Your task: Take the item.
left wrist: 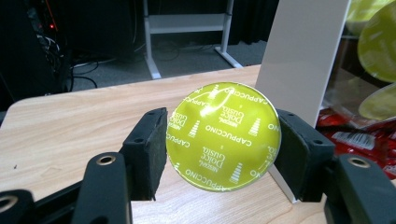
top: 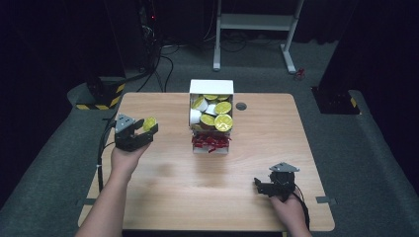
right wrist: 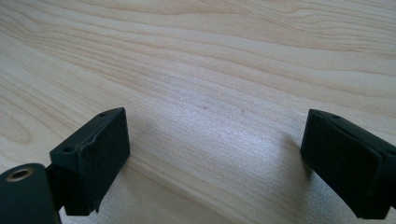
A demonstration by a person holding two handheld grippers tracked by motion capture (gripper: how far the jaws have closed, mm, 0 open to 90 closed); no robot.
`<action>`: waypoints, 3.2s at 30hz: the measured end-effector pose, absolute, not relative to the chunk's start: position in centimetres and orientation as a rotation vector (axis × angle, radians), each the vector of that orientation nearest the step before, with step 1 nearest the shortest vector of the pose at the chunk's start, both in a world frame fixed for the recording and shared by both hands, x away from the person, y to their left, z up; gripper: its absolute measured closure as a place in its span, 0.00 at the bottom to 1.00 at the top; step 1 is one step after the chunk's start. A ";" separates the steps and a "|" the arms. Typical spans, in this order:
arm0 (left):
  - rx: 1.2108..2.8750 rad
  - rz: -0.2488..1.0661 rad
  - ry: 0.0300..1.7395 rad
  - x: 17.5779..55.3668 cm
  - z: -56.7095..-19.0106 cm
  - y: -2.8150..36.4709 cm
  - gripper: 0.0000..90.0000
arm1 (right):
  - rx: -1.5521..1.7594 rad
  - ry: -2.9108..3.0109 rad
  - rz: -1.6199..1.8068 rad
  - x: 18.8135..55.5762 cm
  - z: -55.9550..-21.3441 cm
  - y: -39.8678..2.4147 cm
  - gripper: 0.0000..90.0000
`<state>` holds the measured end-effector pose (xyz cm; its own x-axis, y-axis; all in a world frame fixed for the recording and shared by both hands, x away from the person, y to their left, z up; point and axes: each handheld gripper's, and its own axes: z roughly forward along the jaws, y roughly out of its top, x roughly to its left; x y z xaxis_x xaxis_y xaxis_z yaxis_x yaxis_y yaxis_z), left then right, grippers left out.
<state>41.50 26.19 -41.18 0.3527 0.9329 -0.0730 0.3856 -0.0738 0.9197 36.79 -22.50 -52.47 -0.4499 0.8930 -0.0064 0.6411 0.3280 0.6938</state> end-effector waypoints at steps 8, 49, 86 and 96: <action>1.669 0.702 1.225 41.8 -42.5 26.2 0.44 | 1.352 2.213 0.885 36.8 -52.5 -22.5 0.09; 1.877 0.660 1.367 46.1 -50.2 23.0 0.44 | 1.351 2.213 0.885 36.8 -52.5 -22.5 0.09; 1.863 0.588 1.338 45.4 -49.1 22.6 0.24 | 1.352 2.213 0.885 36.8 -52.5 -22.5 0.09; 1.837 0.570 1.317 44.5 -47.8 23.1 0.24 | 1.351 2.213 0.885 36.8 -52.5 -22.5 0.09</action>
